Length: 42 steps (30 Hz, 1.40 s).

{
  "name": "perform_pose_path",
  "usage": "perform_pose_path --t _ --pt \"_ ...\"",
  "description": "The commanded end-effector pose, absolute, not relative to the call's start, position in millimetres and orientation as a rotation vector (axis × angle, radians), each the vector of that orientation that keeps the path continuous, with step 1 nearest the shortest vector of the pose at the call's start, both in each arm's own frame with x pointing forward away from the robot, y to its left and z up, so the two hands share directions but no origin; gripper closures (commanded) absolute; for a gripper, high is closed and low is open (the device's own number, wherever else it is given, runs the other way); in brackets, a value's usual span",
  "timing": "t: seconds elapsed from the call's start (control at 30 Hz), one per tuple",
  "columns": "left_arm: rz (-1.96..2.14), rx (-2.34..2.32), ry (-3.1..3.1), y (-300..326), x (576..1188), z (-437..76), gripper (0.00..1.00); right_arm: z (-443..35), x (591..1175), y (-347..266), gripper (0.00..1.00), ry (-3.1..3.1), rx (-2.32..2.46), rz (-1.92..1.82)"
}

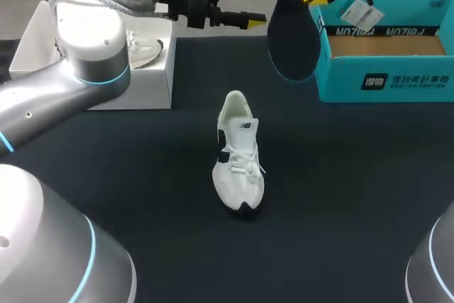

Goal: Take the shoe out of the shoebox, open the shoe tongue, remove and reinsert the insole, then place the shoe into the shoebox

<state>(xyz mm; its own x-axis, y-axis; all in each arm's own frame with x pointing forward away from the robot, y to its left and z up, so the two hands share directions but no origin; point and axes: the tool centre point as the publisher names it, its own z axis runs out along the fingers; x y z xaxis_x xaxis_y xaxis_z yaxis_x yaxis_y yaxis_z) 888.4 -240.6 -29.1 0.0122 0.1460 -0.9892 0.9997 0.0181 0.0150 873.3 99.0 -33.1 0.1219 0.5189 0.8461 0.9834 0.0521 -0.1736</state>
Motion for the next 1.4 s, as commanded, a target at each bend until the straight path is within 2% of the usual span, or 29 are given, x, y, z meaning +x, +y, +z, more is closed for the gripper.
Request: perform_pose_path --t 0.03,0.43,0.47,0.5,0.57,0.6,0.67,0.77,0.87,1.07,1.1,1.17,1.3,1.4 --pt "-1.118 1.309 1.308 -245 890 -31 0.00 -32 884 103 1.00 -1.495 -1.560 -0.681" --pt "-1.181 1.263 1.247 -251 885 -30 0.00 -35 896 118 1.00 -1.332 -1.547 -0.738" --pt "-1.181 1.264 1.245 -251 885 -29 0.05 -35 896 118 1.00 -1.331 -1.547 -0.739" --pt "-1.182 1.268 1.238 -251 885 -29 0.17 -35 896 118 1.00 -1.321 -1.545 -0.741" --pt "-1.184 1.268 1.231 -251 885 -29 0.18 -35 896 118 1.00 -1.310 -1.544 -0.739" --pt "-1.187 1.274 1.220 -251 886 -29 0.29 -35 897 118 1.00 -1.294 -1.541 -0.736" --pt "-1.199 1.279 1.205 -250 886 -28 0.34 -35 898 117 1.00 -1.295 -1.542 -0.734" --pt "-1.203 1.282 1.191 -250 886 -27 0.50 -35 899 116 1.00 -1.294 -1.537 -0.725" --pt "-1.228 1.285 1.163 -249 885 -26 0.55 -34 901 115 1.00 -1.296 -1.537 -0.722" --pt "-1.233 1.298 1.148 -250 886 -26 0.58 -35 904 114 1.00 -1.284 -1.541 -0.721" --pt "-1.235 1.301 1.145 -250 886 -26 0.67 -35 904 115 1.00 -1.283 -1.540 -0.721" --pt "-1.240 1.301 1.139 -250 886 -26 0.68 -35 904 115 1.00 -1.282 -1.539 -0.720" --pt "-1.243 1.304 1.135 -250 886 -26 1.00 -35 906 115 1.00 -1.281 -1.545 -0.723" --pt "-1.246 1.304 1.136 -250 887 -26 1.00 -35 906 114 1.00 -1.282 -1.546 -0.724"
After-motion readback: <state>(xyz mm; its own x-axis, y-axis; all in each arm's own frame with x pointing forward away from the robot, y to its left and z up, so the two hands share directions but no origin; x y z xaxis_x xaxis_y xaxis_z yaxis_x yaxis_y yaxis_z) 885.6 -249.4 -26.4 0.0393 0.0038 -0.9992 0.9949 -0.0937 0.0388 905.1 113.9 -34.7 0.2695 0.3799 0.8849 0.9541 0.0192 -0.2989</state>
